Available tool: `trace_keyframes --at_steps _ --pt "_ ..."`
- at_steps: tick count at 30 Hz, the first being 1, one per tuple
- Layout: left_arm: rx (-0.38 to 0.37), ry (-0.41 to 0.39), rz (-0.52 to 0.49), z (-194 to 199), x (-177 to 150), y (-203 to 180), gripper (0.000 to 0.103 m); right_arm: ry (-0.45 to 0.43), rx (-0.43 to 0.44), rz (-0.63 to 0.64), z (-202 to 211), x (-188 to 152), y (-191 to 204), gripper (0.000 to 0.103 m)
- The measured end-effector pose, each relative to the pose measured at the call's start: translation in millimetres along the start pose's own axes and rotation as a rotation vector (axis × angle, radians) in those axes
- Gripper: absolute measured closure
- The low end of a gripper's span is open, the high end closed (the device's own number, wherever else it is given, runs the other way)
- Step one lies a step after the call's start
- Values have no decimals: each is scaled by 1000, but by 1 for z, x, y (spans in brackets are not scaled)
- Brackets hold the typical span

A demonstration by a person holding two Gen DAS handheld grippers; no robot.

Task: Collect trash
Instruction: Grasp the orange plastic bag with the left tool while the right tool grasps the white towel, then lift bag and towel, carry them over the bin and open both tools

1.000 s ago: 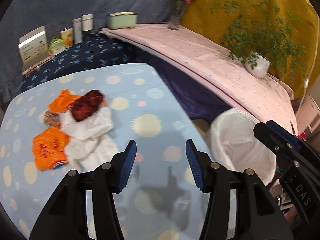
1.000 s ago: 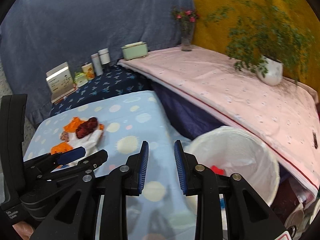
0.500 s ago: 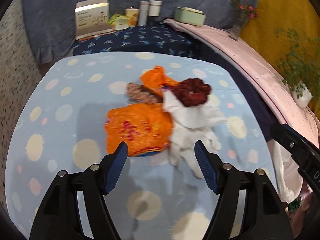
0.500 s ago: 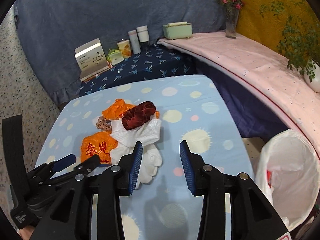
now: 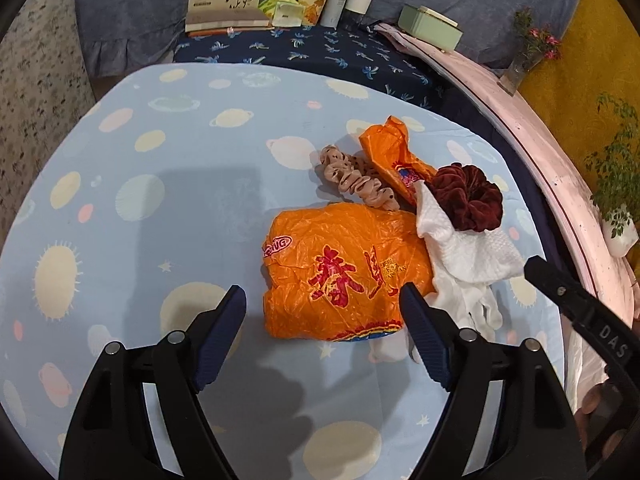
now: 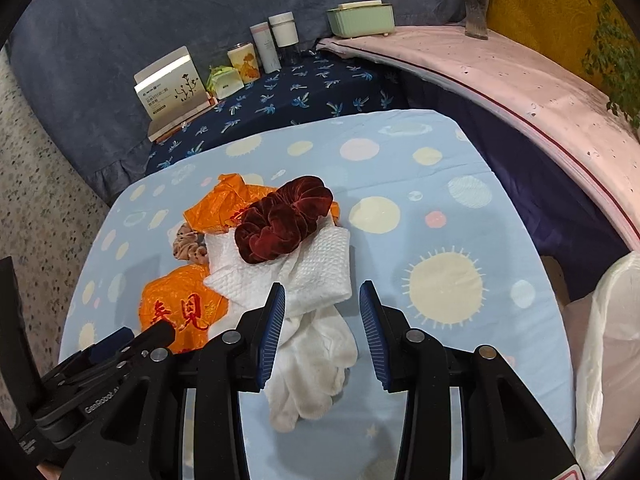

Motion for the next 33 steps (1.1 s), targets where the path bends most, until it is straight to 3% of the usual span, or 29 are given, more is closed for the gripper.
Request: trace_keyframes --at_steps 5,7,11,13,23,25,27,33 --pt "-24 28 28 -11 0 3 31 12 5 16 -14 -5 5 64" --pt "-29 39 11 -13 -3 1 45 17 5 26 -18 -7 6 64" --pt "-41 49 2 -14 -7 -1 55 20 13 41 -20 -9 7 65" --pt "-58 55 0 -14 -8 -3 73 16 17 27 -19 -10 3 65" --pt "-72 31 -23 -2 -7 -16 82 0 19 -16 -25 -5 -5 55" --pt "-68 29 -29 -1 -7 -18 82 24 38 -12 -31 -7 -3 62" --pt "-64 29 -33 -1 -7 -20 82 50 54 9 -35 -10 1 92" --pt "-70 12 -49 6 -6 -25 83 35 73 10 -21 -10 0 98"
Point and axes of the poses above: each gripper's, at about its wrist camera, not at the fingertips, and z roughly against the way its jaws point, y to its left, x to its top, the point moved 2 cm from there along -z, roughly the way its jaws point, and after that the axes turned 11 degrees about -y, right-handed, at the moved point
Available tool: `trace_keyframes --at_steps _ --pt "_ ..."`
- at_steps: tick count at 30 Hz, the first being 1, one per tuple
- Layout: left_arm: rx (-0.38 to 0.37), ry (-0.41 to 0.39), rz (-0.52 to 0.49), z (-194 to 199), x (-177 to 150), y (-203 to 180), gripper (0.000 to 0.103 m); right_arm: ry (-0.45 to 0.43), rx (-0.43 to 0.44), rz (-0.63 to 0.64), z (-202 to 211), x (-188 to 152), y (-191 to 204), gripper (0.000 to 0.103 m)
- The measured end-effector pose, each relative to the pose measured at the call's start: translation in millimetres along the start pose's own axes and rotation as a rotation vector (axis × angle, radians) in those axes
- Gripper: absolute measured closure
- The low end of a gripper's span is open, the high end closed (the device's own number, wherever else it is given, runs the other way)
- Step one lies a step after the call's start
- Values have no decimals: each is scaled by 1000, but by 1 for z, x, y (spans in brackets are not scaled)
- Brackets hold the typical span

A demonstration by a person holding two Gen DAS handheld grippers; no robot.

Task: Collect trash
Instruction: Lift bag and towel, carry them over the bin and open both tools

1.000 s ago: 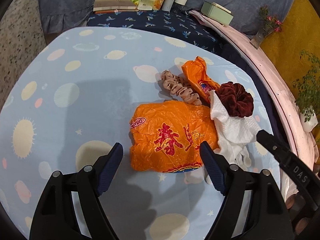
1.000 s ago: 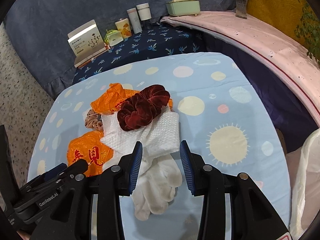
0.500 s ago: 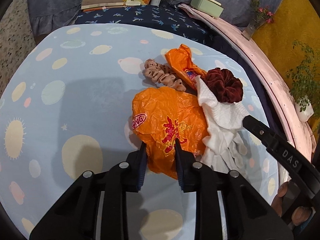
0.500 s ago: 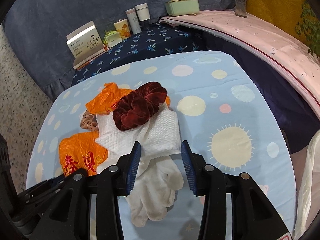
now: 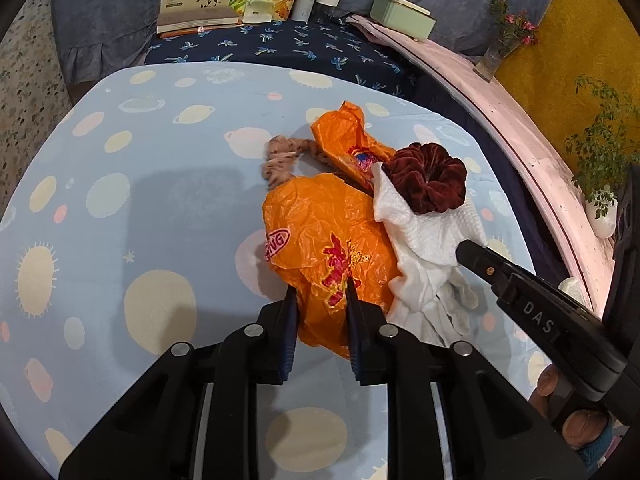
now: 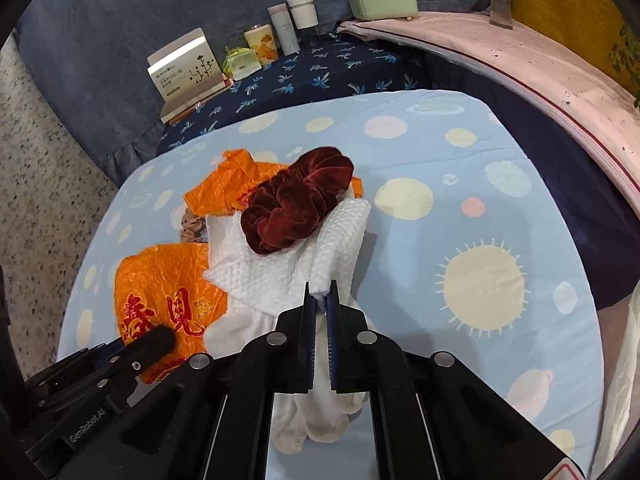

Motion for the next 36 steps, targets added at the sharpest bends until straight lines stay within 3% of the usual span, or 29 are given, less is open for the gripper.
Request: trace_keyframes --at_steps 18,23,36 --pt "-126 -113 -67 63 18 -57 84 -204 12 -7 124 31 -18 99" --pt "-178 -132 -105 80 23 -87 84 -260 16 -33 157 37 -37 99" --pt "-270 -124 -272 89 5 -187 84 -370 -84 -114 220 32 -110 99"
Point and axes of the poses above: each gripper's, at about its wrist camera, not at the fingertips, and z roughly against the way its jaws point, y to its left, x to its top, the point moved 2 cm from there along -z, roughly the way its jaws point, and after that the axes turned 11 degrees about -y, right-handed, at the moved point
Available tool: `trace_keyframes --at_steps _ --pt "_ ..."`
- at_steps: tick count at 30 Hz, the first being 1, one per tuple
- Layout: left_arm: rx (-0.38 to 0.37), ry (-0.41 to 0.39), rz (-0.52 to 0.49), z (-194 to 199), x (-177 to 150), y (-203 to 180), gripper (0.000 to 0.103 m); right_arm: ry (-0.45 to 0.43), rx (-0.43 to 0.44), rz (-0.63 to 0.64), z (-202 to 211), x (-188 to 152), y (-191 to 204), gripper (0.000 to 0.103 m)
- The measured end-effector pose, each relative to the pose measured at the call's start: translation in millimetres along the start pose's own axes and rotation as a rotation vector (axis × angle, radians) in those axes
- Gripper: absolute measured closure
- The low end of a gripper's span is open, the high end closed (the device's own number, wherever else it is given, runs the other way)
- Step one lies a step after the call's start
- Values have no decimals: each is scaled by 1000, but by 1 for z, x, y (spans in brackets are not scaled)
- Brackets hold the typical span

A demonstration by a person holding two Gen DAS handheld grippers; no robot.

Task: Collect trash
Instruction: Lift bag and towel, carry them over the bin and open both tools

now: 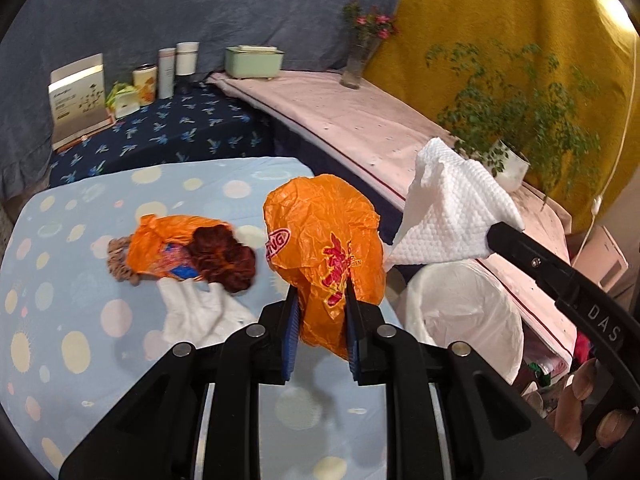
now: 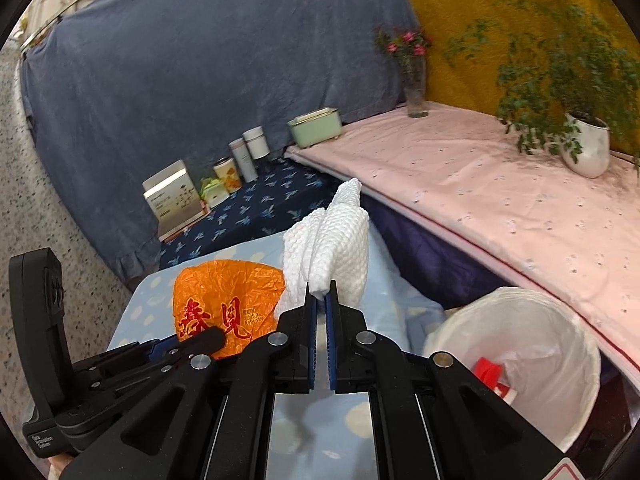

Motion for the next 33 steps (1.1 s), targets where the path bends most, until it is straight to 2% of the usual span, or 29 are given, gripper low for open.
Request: trace_keyframes --at_steps 6,19,27,33 --pt "-38 16 -66 -11 -2 -43 84 -19 -80 -34 21 2 -42 99" --pt "-160 81 -218 -31 -30 -131 84 38 -292 -73 60 -19 -126 99" --pt "-197 128 -251 -44 -50 -158 84 37 -389 -81 71 -28 -156 99" --pt "-203 141 -260 -50 -55 -165 84 40 -401 -86 72 -32 -164 99"
Point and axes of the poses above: each gripper's, at about its wrist camera, not at the fingertips, and z roughly against the way its jaws point, y to its left, x to its top, the point moved 2 cm from there along -z, roughly the way its jaws point, and after that the axes turned 11 degrees about -y, right-handed, at the moved point
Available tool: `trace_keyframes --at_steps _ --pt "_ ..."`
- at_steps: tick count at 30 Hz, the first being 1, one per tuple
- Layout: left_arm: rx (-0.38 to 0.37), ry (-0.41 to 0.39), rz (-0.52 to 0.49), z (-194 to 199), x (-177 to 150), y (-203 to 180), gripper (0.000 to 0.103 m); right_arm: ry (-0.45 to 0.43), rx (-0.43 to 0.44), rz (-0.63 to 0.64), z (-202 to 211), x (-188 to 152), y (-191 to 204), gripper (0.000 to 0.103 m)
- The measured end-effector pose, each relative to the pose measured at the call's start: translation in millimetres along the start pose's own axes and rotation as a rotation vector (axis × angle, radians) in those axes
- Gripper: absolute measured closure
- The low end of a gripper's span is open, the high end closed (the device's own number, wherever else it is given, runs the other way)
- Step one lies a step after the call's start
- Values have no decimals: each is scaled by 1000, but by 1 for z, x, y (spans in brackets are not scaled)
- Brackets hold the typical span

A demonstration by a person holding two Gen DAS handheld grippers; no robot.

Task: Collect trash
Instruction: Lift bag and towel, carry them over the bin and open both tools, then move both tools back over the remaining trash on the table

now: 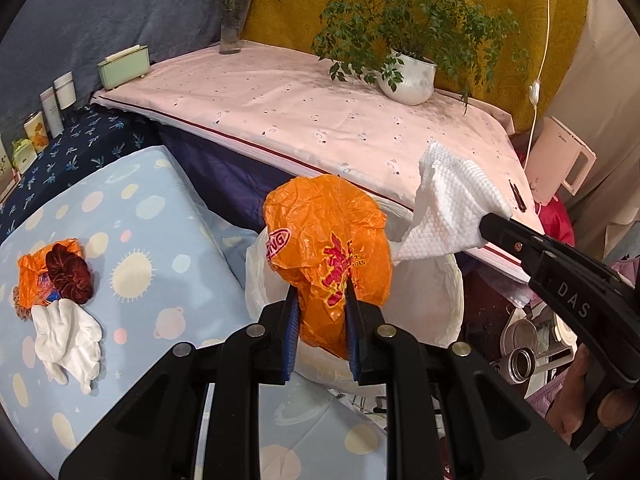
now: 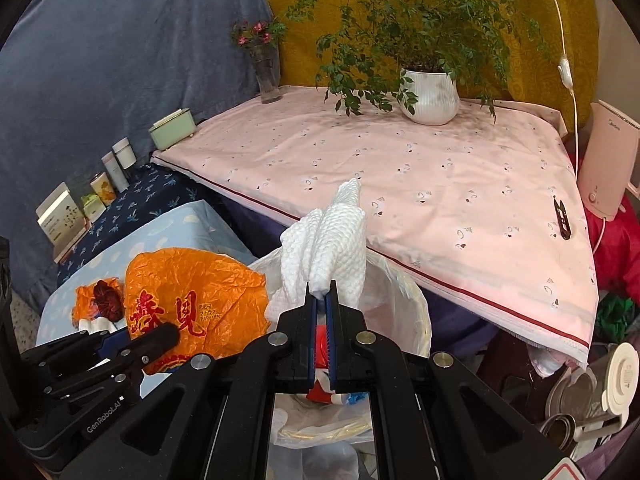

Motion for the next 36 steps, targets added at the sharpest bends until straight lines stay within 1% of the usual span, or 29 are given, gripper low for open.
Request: trace_keyframes --at_steps 8,10,12,13,14,15,16,17,18,19,29,36 --pt "5 15 8 -6 -2 0 84 9 -10 5 -3 -1 0 99" --pt "4 23 14 -7 -3 1 81 9 -14 13 -3 -2 1 97" --pt "6 20 16 -7 -3 1 80 2 -14 12 -1 -2 1 93" --pt "8 19 14 -7 -2 1 76 0 -15 11 0 -1 2 91" --pt "11 17 13 -6 -2 2 73 -5 -16 11 1 0 2 85" --pt "14 15 14 -5 -2 2 65 -13 -17 11 3 1 3 78" --pt "17 11 16 -4 -2 3 60 -20 -18 10 4 2 3 74" --pt "19 8 16 -4 -2 3 59 -27 -17 8 6 2 4 70" --pt "23 5 16 -3 -2 4 56 -31 -16 8 7 3 5 68" --pt "25 3 18 -2 -2 5 55 -31 -14 9 7 3 6 68" --pt "43 -6 49 5 -1 22 55 -22 18 53 8 1 32 68" --pt "62 -13 91 12 -2 43 55 -15 47 84 9 -1 55 66"
Point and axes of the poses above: each gripper's, at about its wrist camera, not at the fingertips, and z roughly against the way its jaws point, y to its left, x to its top, the point moved 2 cm from there along -z, roughly the way its jaws point, and after that the axes turned 11 degrees about -y, right-handed, at the moved point
